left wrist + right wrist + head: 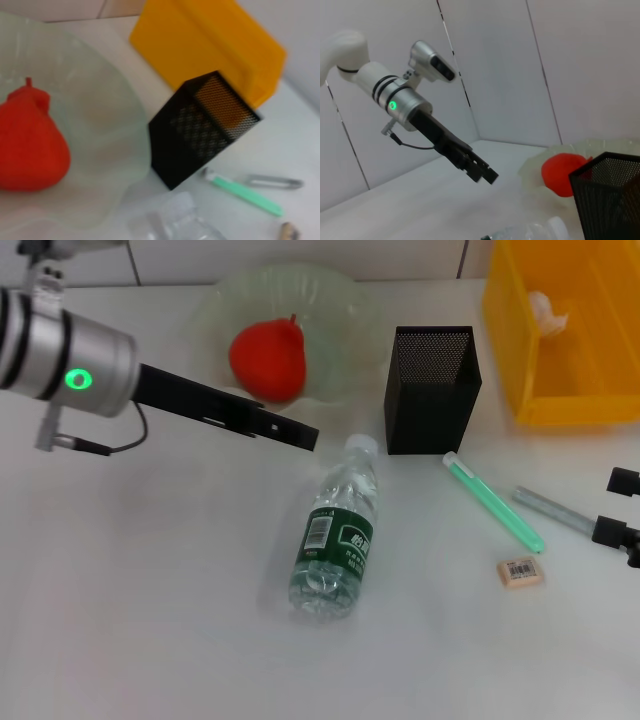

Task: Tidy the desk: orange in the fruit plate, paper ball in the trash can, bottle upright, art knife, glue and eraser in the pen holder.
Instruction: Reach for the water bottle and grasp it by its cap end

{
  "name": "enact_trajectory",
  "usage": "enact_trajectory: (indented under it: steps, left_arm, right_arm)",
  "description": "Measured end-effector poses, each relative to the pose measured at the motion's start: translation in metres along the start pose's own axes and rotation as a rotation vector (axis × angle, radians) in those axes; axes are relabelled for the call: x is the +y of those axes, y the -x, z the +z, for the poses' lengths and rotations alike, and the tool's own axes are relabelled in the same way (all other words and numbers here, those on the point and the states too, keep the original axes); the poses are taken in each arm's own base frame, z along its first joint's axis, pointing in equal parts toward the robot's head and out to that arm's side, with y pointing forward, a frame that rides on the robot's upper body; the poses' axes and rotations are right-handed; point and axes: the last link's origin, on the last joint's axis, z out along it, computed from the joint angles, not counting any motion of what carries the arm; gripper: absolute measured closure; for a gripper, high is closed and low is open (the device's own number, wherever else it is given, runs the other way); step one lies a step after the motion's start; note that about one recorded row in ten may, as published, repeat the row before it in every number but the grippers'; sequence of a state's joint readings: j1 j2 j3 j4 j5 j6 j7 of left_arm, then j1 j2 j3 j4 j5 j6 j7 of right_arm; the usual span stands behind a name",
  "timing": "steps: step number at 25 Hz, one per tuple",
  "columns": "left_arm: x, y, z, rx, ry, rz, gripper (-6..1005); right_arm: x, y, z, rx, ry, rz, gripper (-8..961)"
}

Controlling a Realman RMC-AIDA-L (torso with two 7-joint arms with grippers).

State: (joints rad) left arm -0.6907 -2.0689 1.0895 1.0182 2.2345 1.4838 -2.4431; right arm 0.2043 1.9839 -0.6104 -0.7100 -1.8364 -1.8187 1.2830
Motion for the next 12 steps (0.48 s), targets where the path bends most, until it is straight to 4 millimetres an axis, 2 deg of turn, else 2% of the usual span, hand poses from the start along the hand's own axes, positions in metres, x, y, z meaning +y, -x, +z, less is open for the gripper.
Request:
enact_trajectory:
  steps: [2, 4, 5, 9, 12]
  left_arm:
    - [0.003, -0.009, 0.016, -0.022, -0.051, 0.018, 157]
    - [0.005, -0.012, 0.022, -0.028, -0.067, 0.025, 158]
    - [0.009, -0.016, 0.035, -0.038, -0.100, 0.034, 158]
    - [0.012, -0.018, 0.047, -0.052, -0.127, 0.026, 158]
    - [0.018, -0.022, 0.063, -0.072, -0.155, 0.010, 158]
  right_arm:
    - [0.001, -0.002, 0.000, 0.000, -0.002, 0.006, 215]
    - [0.001, -0.003, -0.001, -0.002, -0.009, 0.011, 215]
    - [0.001, -0.004, -0.002, -0.004, -0.013, 0.012, 215]
    - [0.002, -0.005, -0.004, -0.006, -0.015, 0.019, 215]
    - [0.001, -0.005, -0.002, 0.002, -0.012, 0.020, 214]
